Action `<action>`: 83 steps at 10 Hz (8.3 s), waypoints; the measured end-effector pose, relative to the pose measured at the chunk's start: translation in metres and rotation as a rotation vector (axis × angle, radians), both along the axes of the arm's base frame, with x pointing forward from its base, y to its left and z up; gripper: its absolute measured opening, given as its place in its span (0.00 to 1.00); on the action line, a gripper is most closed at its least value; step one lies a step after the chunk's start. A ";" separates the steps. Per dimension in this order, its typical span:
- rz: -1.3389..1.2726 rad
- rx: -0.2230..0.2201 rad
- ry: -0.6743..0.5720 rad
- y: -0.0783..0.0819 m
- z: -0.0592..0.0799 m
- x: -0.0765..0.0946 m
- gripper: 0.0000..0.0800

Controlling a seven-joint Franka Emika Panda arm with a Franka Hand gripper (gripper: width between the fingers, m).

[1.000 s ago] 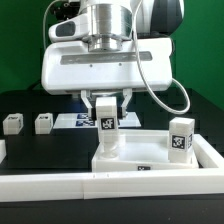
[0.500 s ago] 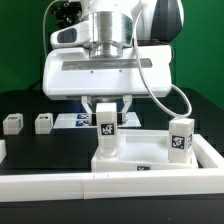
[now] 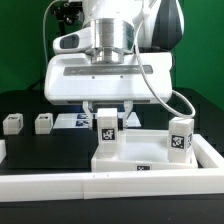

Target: Assemble square table

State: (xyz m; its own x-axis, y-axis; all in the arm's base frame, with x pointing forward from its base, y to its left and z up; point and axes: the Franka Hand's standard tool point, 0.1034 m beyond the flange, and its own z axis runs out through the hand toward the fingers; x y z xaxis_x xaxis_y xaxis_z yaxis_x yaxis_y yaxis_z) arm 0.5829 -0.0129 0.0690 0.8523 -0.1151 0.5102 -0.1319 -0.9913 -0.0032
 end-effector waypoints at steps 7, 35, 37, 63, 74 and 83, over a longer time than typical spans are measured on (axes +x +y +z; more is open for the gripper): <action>0.003 -0.005 -0.003 0.002 -0.003 -0.002 0.46; 0.065 0.196 0.619 -0.001 0.017 0.017 0.75; 0.067 0.192 0.614 -0.001 0.018 0.018 0.53; -1.072 0.448 0.544 0.020 0.016 0.022 0.79; -0.055 0.166 0.514 0.023 0.014 0.028 0.81; 0.173 0.095 0.531 0.020 0.011 0.024 0.47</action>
Offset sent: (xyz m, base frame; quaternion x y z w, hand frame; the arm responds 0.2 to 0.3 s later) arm -0.0124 0.0042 -0.0144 -0.0004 0.0232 0.0156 0.9996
